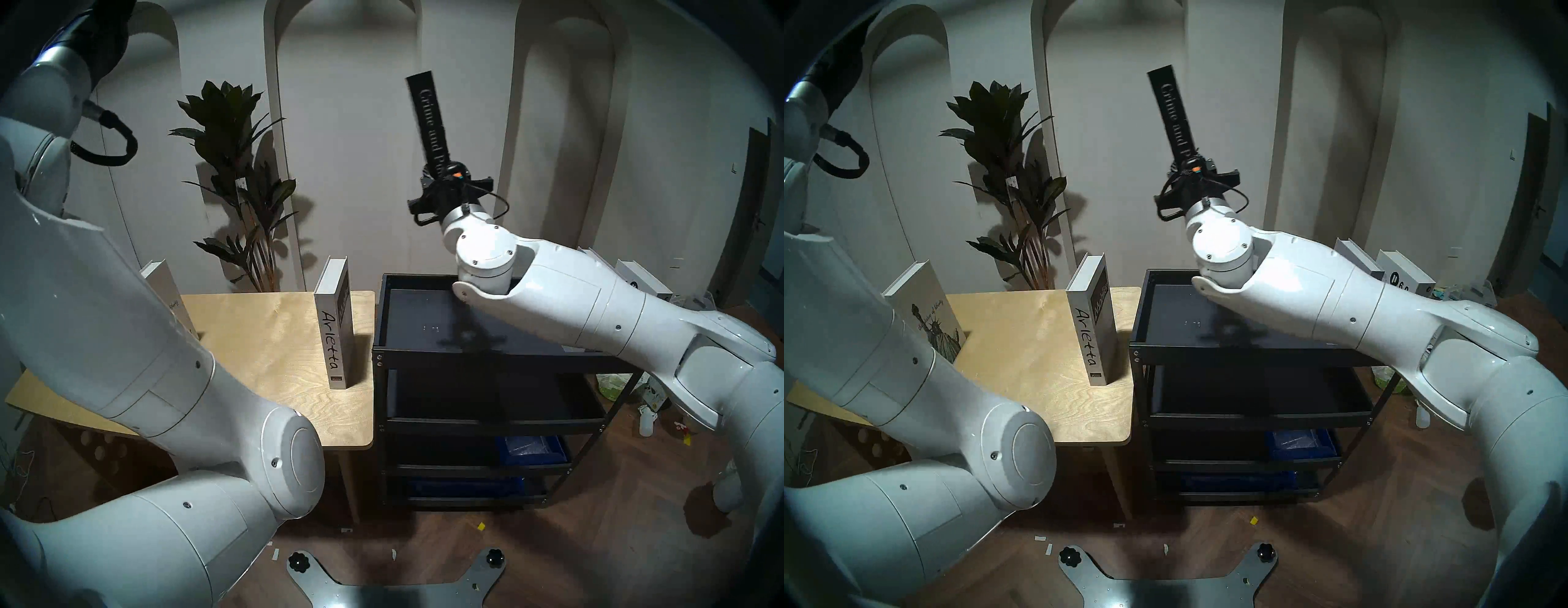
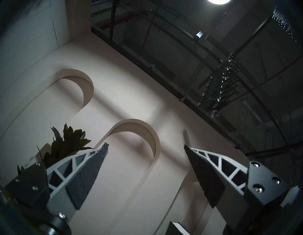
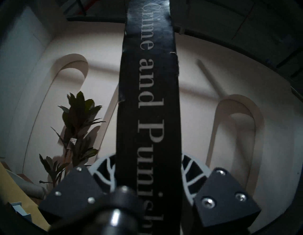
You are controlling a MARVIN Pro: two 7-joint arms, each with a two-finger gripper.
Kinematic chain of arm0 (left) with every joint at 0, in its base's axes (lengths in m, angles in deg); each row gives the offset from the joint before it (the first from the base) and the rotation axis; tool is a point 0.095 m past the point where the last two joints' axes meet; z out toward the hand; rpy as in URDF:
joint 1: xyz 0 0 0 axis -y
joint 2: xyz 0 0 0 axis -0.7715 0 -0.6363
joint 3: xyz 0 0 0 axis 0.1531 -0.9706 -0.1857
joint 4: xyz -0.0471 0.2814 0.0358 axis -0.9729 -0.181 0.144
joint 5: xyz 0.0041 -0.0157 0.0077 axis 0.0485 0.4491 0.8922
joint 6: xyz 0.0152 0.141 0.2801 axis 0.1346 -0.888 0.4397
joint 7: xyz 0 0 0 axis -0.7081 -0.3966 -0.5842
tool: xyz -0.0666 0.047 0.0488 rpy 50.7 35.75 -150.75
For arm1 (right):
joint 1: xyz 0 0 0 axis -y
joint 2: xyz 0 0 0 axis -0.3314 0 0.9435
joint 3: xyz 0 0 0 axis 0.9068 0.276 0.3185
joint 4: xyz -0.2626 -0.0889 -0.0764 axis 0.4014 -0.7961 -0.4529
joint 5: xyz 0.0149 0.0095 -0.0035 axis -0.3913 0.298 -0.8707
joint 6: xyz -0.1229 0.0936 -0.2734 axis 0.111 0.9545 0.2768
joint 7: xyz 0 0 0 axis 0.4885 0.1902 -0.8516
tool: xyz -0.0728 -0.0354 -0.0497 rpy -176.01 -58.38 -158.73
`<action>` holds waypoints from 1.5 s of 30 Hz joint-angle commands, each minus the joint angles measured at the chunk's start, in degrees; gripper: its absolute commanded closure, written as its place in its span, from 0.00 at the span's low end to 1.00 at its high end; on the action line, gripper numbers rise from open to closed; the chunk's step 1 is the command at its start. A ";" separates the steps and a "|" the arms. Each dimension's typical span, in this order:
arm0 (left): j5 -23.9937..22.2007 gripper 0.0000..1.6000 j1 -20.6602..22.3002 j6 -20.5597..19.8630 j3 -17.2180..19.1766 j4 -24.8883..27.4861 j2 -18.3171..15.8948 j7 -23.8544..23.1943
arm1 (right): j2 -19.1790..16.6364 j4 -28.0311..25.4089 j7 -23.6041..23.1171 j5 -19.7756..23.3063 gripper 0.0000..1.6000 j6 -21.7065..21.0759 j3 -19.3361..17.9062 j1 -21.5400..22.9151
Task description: Move the books from the display table onto the shelf, standing them upright with spines facing out and tallest at one end
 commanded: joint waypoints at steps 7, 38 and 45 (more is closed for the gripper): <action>-3.10 0.00 -5.40 0.07 8.36 -0.02 -3.10 -4.85 | -7.46 -4.18 -1.61 7.77 1.00 4.96 -4.28 -3.19; -7.01 0.00 -22.27 0.07 23.26 -3.66 -8.89 -16.92 | -26.12 -13.12 -12.64 17.86 1.00 9.37 -2.14 -14.67; -5.79 0.00 -25.73 0.18 25.97 -7.69 -11.95 -19.89 | -30.89 -14.07 -18.25 17.63 1.00 10.31 -1.84 -15.18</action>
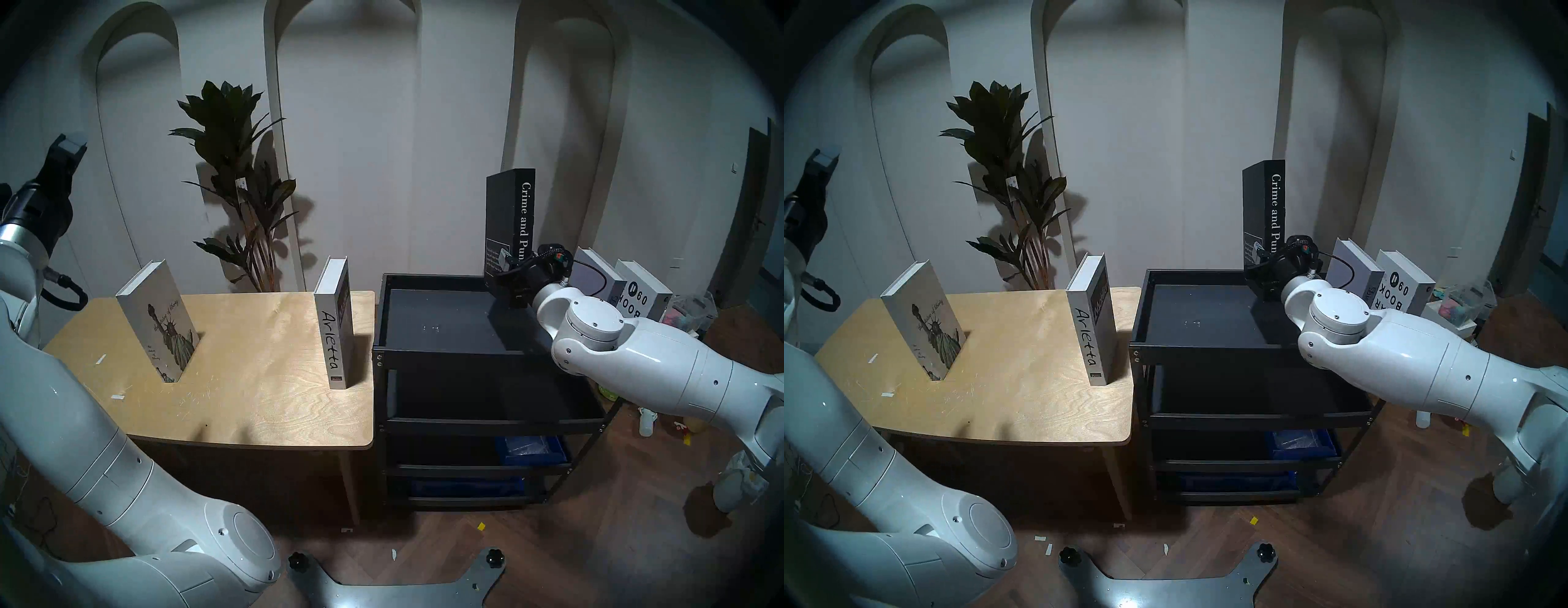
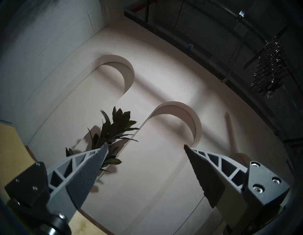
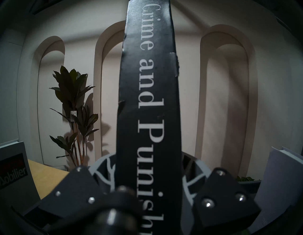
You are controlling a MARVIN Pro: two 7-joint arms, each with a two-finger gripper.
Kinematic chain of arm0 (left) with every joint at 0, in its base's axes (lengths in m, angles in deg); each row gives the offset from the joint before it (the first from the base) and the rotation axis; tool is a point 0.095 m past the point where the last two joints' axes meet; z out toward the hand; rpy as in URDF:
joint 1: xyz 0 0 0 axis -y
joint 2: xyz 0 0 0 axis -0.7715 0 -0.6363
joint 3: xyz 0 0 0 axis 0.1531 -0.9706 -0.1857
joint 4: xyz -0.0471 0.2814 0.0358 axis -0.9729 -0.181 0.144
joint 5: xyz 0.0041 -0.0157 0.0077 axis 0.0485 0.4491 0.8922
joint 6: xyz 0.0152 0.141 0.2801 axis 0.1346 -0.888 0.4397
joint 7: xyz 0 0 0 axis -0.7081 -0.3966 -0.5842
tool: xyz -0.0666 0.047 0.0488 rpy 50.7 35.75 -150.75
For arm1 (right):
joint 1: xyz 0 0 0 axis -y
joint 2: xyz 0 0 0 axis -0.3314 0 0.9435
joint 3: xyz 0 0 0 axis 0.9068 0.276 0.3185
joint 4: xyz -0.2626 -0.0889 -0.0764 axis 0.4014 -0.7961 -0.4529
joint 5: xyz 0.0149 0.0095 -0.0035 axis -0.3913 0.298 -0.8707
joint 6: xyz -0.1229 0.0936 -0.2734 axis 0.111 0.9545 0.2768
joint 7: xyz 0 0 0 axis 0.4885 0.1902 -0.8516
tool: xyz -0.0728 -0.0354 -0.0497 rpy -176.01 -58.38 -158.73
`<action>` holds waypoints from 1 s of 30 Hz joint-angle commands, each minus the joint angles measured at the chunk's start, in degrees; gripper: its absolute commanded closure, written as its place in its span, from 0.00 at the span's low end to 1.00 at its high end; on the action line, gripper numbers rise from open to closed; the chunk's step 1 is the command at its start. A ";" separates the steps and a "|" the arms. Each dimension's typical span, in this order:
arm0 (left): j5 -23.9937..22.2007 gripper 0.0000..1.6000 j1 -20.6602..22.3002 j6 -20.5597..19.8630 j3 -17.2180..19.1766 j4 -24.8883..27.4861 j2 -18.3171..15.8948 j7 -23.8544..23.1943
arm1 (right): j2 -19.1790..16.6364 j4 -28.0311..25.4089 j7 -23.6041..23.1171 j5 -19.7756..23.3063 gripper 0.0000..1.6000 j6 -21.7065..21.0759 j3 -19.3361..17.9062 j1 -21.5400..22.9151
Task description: Move the books from the display table onto the shelf, standing them upright with spines facing out and tallest at one end
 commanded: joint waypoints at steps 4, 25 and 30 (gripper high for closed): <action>2.07 0.00 -4.22 0.84 2.37 -3.69 -5.10 -4.69 | -6.77 -0.47 -6.40 -1.84 1.00 3.32 -1.75 1.70; 4.74 0.00 -12.67 4.20 6.47 -12.23 -10.95 -18.10 | -9.63 0.27 -14.95 -1.13 1.00 9.43 -0.30 -1.30; 5.56 0.00 -14.66 5.61 7.17 -13.72 -12.16 -21.82 | -8.87 1.82 -16.63 -0.97 1.00 10.11 -0.10 -1.35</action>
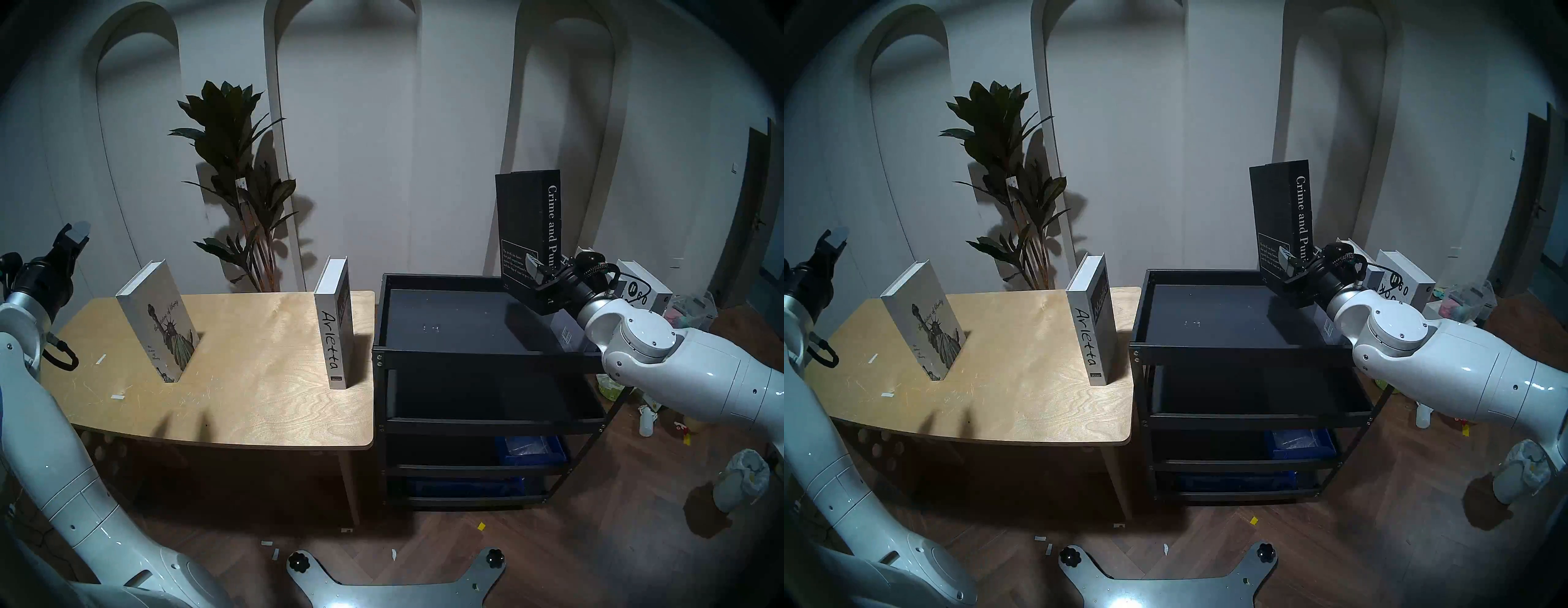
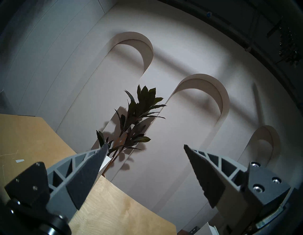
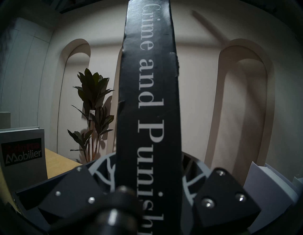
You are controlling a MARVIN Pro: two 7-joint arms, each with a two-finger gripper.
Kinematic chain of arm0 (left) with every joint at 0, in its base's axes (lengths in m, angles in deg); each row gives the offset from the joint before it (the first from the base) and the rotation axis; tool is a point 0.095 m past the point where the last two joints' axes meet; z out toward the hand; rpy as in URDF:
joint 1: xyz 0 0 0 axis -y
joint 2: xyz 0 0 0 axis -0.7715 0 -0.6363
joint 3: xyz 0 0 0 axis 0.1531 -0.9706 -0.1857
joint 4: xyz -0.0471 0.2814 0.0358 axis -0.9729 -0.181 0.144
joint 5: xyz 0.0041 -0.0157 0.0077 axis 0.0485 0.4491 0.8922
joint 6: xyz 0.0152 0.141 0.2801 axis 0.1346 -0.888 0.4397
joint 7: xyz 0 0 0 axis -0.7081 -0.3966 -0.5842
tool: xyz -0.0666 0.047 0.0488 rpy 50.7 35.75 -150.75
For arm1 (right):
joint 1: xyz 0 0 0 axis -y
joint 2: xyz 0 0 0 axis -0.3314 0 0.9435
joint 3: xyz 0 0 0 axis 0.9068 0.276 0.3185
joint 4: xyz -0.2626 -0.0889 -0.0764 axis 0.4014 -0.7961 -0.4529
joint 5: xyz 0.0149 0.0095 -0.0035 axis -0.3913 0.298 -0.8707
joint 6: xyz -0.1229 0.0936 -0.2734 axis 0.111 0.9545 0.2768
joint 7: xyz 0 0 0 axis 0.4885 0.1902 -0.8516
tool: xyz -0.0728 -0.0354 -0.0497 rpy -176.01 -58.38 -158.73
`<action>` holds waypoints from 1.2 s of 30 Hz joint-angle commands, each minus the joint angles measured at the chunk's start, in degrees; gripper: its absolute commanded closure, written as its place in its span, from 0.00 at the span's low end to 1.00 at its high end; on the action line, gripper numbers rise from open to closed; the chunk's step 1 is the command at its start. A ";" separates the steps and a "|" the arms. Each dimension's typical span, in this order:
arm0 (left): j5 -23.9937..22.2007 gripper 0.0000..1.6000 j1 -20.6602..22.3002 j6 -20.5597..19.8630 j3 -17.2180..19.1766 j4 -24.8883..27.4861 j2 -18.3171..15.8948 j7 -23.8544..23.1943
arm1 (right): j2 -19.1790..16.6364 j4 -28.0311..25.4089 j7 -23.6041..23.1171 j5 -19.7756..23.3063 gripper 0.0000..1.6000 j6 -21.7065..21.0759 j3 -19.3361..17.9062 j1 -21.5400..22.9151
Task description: Move the books from the display table onto the shelf, standing them upright with spines facing out and tallest at one end
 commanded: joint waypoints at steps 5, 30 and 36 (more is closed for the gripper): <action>1.30 0.00 -4.31 4.14 1.01 -1.66 -4.34 -8.48 | 1.36 3.39 -3.42 0.72 1.00 2.70 -0.39 0.31; 8.11 0.00 -11.32 19.86 2.48 -10.00 -10.34 -28.40 | 12.39 18.50 -9.68 3.20 1.00 3.54 1.62 0.10; 10.25 0.00 -12.31 25.72 2.51 -13.08 -12.17 -34.19 | 14.03 22.60 -11.77 4.06 1.00 4.35 1.99 -0.55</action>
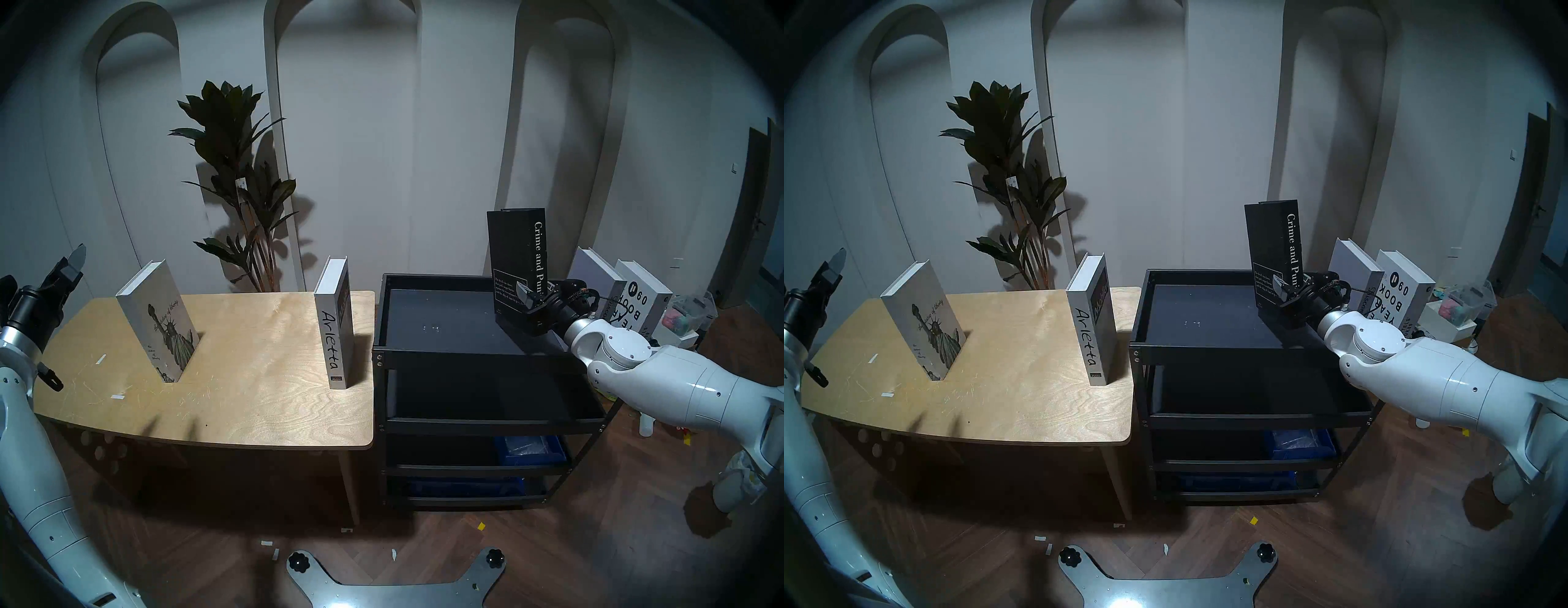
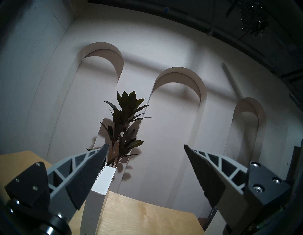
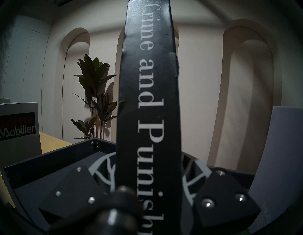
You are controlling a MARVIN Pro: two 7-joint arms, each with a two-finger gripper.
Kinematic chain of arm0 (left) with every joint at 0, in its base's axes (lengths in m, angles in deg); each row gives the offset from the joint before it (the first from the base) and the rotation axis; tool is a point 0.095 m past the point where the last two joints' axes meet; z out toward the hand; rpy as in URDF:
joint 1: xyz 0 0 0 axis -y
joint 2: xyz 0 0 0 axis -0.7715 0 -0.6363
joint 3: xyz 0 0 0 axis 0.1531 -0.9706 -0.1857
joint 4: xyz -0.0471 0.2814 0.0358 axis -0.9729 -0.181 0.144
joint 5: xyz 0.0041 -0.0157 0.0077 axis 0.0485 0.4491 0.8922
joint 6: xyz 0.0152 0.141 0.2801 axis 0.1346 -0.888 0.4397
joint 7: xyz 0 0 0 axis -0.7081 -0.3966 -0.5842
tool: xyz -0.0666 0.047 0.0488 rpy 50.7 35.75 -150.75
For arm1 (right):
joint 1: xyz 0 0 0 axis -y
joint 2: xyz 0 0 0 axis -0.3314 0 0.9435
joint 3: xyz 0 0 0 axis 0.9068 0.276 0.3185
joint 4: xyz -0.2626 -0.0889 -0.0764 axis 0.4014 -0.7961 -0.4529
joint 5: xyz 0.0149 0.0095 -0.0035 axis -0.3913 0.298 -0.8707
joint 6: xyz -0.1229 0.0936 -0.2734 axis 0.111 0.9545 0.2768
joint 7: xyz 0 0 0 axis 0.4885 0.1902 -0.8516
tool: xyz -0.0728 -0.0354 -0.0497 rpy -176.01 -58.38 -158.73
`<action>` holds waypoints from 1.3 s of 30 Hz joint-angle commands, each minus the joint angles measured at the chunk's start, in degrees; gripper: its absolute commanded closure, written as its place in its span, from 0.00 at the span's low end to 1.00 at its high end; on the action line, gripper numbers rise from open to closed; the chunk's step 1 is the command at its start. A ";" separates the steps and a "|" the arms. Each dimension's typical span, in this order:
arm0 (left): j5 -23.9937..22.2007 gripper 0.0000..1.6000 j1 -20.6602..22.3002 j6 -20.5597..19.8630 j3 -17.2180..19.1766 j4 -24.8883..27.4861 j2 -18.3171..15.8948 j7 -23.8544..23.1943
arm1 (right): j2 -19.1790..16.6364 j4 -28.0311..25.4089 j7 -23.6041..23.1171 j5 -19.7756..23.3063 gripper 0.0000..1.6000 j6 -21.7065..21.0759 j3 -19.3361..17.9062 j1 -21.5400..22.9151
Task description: Move the books from the display table onto the shelf, standing them upright with spines facing out and tallest at one end
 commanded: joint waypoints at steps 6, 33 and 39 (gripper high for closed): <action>3.56 0.00 -1.54 11.42 -0.17 -4.47 -4.77 -11.43 | 3.34 7.38 -4.21 1.96 1.00 2.97 0.02 -1.20; 7.47 0.00 6.17 35.76 -0.47 -21.58 -9.39 -37.30 | 0.00 8.56 -19.86 12.76 1.00 14.05 -1.56 -8.58; 5.88 0.00 7.64 41.16 -1.19 -25.02 -10.44 -40.26 | 0.46 9.60 -21.27 12.65 1.00 14.74 -1.79 -8.14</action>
